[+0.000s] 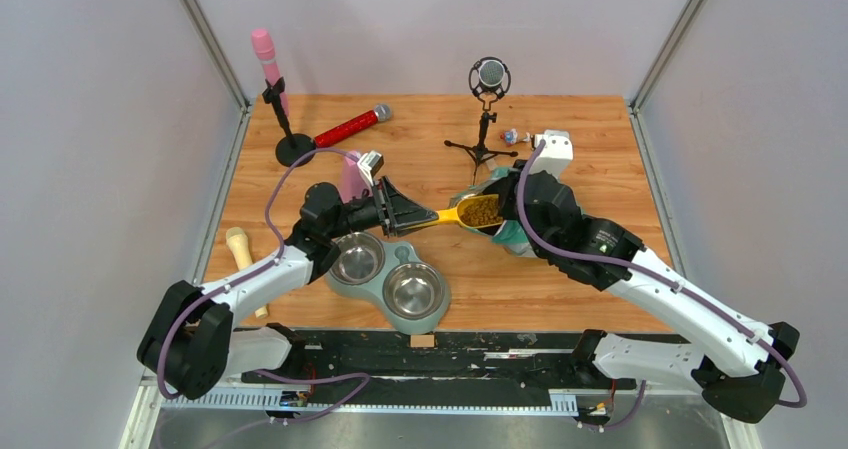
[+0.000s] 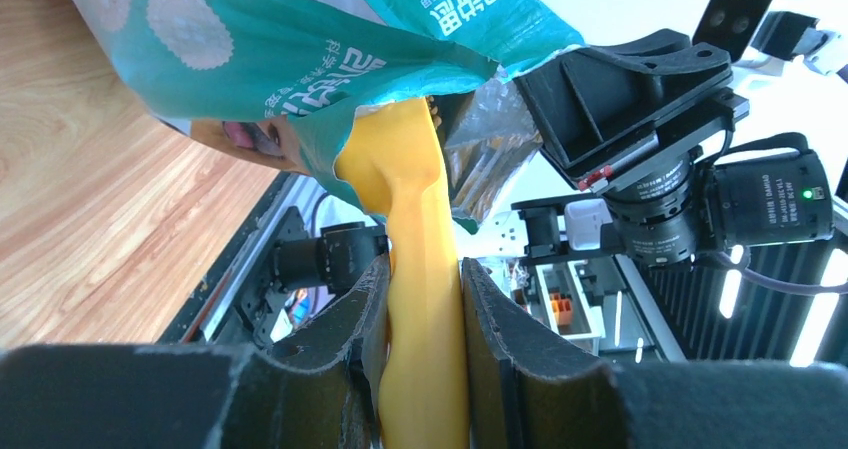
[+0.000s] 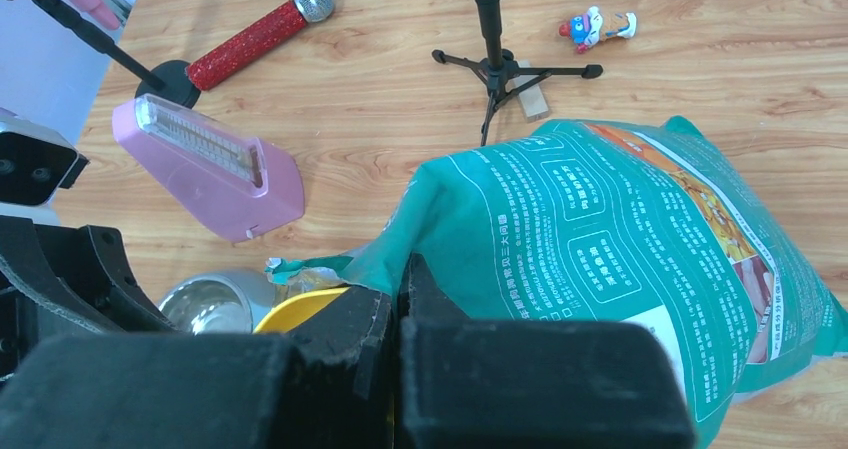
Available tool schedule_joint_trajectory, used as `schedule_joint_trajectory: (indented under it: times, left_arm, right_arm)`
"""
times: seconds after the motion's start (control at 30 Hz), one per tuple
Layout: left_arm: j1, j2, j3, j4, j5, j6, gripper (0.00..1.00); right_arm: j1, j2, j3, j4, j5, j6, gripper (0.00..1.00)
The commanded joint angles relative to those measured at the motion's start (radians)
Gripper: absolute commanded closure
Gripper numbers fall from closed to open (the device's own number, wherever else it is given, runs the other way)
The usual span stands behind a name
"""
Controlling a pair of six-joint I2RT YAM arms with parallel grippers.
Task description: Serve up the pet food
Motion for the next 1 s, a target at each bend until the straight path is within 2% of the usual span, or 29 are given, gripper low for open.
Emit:
schedule_joint_trajectory:
  times: [0.0, 0.3, 0.43, 0.57, 0.7, 0.97]
  left_arm:
    - [0.021, -0.001, 0.0, 0.131, -0.094, -0.048, 1.0]
    - [0.02, 0.151, -0.01, 0.389, -0.084, -0.154, 1.0]
    - [0.018, 0.246, -0.017, 0.597, -0.085, -0.238, 1.0]
    - [-0.001, 0.342, 0.001, 0.727, -0.087, -0.307, 1.0]
    - [-0.015, 0.396, 0.017, 0.802, -0.081, -0.356, 1.0]
    - [-0.014, 0.343, -0.016, 0.809, -0.098, -0.363, 1.0]
  right_arm:
    - [0.002, -0.064, 0.038, 0.186, 0.022, 0.015, 1.0]
    - [0.002, -0.046, 0.073, 0.198, 0.013, 0.014, 1.0]
    - [0.002, -0.039, 0.087, 0.204, 0.022, 0.014, 1.0]
    - [0.002, -0.039, 0.088, 0.213, 0.022, 0.014, 1.0]
    - [0.002, -0.053, 0.079, 0.217, 0.033, 0.02, 1.0]
    - [0.003, -0.074, 0.06, 0.218, 0.053, 0.004, 1.0]
